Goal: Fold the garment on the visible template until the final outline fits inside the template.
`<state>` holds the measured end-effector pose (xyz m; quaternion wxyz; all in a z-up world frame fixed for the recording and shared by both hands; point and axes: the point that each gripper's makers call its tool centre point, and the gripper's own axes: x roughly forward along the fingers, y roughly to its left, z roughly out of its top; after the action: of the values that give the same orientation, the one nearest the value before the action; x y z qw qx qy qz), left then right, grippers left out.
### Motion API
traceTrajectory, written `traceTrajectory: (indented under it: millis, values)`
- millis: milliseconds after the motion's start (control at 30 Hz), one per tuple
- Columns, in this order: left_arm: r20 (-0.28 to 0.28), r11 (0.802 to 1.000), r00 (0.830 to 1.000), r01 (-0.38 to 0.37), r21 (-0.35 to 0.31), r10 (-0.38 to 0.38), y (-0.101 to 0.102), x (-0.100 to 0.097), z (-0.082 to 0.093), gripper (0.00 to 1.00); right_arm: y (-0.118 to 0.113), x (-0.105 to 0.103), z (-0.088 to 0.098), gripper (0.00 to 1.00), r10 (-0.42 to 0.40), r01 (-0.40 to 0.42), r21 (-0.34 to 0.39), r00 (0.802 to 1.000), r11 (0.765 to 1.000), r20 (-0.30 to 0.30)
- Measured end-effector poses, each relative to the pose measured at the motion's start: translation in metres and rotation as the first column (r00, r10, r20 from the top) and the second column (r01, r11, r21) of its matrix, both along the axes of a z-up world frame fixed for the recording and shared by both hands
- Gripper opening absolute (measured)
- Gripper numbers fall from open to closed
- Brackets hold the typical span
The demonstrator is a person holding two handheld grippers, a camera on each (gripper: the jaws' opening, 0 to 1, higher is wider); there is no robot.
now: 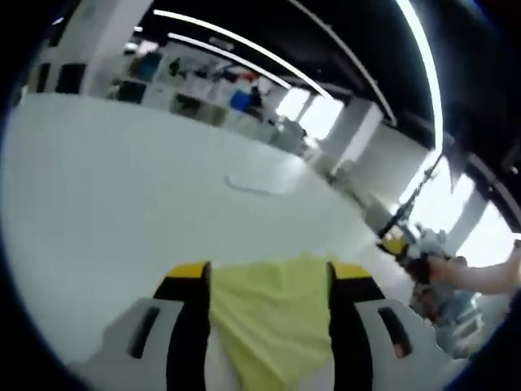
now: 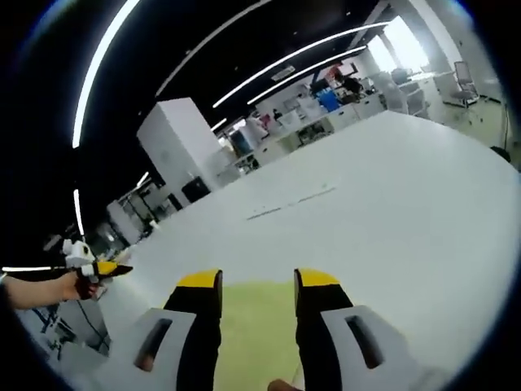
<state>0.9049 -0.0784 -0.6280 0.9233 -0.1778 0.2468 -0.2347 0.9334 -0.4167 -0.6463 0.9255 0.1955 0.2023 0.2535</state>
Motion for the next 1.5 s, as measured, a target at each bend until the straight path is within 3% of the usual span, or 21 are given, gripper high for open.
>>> traceTrajectory:
  millis: [333,533,667,867,1067,1267,1400,1500]
  values:
    - [0.048,0.998,0.998,0.046,0.039,-0.048,-0.012,-0.033,0.006,0.58,0.006,-0.027,0.017,0.44,0.061,-0.051,-0.088,0.992,0.995,0.115]
    - [0.060,0.998,0.997,0.037,0.044,-0.040,-0.011,-0.055,0.004,0.61,0.003,-0.037,0.018,0.48,0.074,-0.058,-0.116,0.988,0.992,0.139]
    - [0.056,0.999,0.998,0.013,0.042,-0.015,-0.007,-0.069,-0.002,0.62,0.008,-0.057,0.014,0.51,0.097,-0.074,-0.159,0.985,0.984,0.141]
    - [0.031,0.994,0.999,0.026,0.109,-0.029,-0.013,-0.094,-0.013,0.69,0.017,-0.086,0.001,0.56,0.166,-0.138,-0.234,0.980,0.962,0.107]
    - [0.017,0.983,0.997,0.077,0.168,-0.081,-0.015,-0.110,-0.027,0.69,0.020,-0.108,-0.005,0.60,0.204,-0.172,-0.285,0.975,0.943,0.089]
    - [-0.007,0.992,0.999,0.040,0.121,-0.040,-0.008,-0.119,-0.038,0.71,0.019,-0.128,-0.010,0.63,0.216,-0.183,-0.315,0.974,0.931,0.074]
    - [-0.012,0.991,0.999,0.036,0.128,-0.034,-0.007,-0.125,-0.039,0.73,0.016,-0.144,-0.029,0.63,0.251,-0.231,-0.389,0.968,0.892,0.001]
    - [-0.026,0.989,0.999,0.040,0.142,-0.036,-0.006,-0.131,-0.042,0.74,0.019,-0.151,-0.033,0.65,0.252,-0.241,-0.370,0.968,0.897,-0.018]
